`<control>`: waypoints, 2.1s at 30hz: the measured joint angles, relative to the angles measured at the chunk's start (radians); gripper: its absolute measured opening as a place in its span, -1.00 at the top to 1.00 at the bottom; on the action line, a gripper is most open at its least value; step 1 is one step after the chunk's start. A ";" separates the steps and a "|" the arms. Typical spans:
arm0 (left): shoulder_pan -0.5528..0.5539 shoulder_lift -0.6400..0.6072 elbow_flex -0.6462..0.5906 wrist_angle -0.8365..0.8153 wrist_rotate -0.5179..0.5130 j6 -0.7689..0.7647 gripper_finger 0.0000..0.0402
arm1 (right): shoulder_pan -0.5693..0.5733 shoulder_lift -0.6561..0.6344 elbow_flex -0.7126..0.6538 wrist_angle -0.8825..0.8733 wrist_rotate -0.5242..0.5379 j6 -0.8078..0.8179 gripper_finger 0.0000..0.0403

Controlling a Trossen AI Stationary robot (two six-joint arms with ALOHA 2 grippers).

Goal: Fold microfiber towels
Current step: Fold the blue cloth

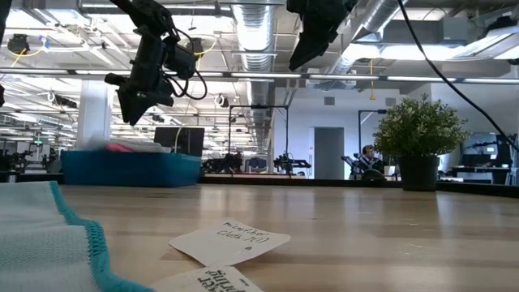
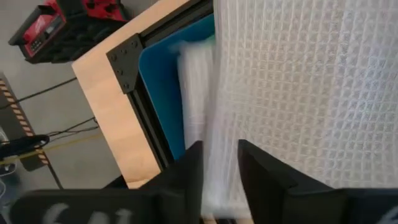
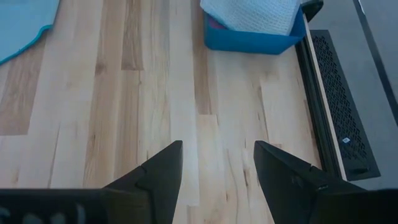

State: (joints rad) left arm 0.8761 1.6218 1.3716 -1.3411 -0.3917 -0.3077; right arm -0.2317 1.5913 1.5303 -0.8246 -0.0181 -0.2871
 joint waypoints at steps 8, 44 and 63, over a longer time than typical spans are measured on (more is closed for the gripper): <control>-0.004 -0.009 0.005 -0.027 0.080 -0.037 0.29 | 0.000 0.000 0.000 0.000 0.000 -0.002 -0.10; -1.327 -0.238 -0.243 0.473 0.513 -1.147 0.27 | -0.006 -0.001 0.000 -0.036 -0.194 -0.221 -0.10; -1.407 0.129 -0.244 0.486 0.691 -0.951 0.27 | -0.004 -0.002 0.000 -0.148 -0.689 -0.208 -0.10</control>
State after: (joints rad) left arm -0.5312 1.7509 1.1275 -0.8547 0.2996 -1.2584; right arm -0.2359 1.5894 1.5307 -0.9722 -0.7074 -0.4952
